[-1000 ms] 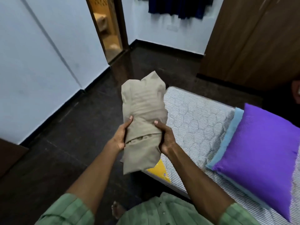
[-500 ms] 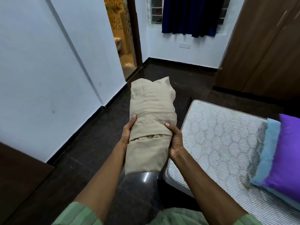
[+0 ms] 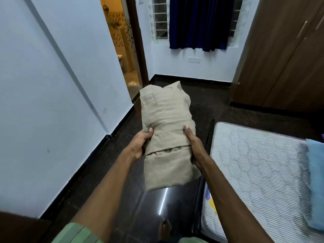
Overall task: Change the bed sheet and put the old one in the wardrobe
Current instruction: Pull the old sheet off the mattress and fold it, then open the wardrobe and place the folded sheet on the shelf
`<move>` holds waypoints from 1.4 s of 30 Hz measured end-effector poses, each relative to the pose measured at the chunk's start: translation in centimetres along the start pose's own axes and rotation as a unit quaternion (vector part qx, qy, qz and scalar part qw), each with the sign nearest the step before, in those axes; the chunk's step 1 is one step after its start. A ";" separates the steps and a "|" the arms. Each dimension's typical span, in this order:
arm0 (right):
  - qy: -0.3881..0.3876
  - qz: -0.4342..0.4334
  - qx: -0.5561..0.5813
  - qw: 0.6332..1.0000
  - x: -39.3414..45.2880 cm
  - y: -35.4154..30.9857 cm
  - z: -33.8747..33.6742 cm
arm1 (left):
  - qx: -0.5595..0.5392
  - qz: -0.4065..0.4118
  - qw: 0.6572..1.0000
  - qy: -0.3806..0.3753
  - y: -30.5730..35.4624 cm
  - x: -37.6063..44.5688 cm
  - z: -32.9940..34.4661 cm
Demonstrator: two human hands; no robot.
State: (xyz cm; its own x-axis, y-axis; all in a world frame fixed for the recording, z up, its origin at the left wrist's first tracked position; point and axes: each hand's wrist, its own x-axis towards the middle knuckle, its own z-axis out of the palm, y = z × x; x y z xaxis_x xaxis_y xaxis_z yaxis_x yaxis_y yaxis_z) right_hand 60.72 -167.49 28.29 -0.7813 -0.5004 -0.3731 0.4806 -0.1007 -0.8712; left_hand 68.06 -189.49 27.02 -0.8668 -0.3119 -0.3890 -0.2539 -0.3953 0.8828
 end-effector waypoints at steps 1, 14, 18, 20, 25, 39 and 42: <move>0.015 -0.026 0.008 1.000 2.0 -0.2 0.6 | 0.005 0.001 1.000 -0.003 0.6 1.8 -0.6; 0.120 -0.094 0.111 0.982 22.7 -8.7 -0.1 | 0.096 -0.004 0.993 -0.074 9.0 26.3 1.4; 0.179 -0.097 0.122 0.971 30.6 -12.2 -2.8 | 0.117 -0.006 0.987 -0.114 11.5 36.4 5.2; 0.214 -0.100 0.132 0.963 34.6 -14.1 -4.3 | 0.110 -0.017 0.982 -0.153 12.7 41.3 6.9; 0.266 -0.105 0.173 0.943 44.6 -20.4 -7.3 | 0.056 -0.107 0.961 -0.249 17.8 53.8 12.1; 0.265 -0.147 0.383 0.873 69.2 -37.4 -25.5 | 0.038 -0.196 0.916 -0.349 27.5 88.5 36.4; 0.272 -0.138 0.391 0.869 73.8 -41.4 -30.5 | 0.053 -0.182 0.909 -0.372 28.6 94.9 42.3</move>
State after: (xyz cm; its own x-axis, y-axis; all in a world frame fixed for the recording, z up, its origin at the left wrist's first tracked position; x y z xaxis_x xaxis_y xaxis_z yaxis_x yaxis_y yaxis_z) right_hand -28.98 -174.03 27.04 -0.8802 0.0945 -0.4652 0.2026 -0.8114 -0.5482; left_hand -39.61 -193.81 26.48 -0.7576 0.5093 -0.4083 -0.5868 -0.2575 0.7677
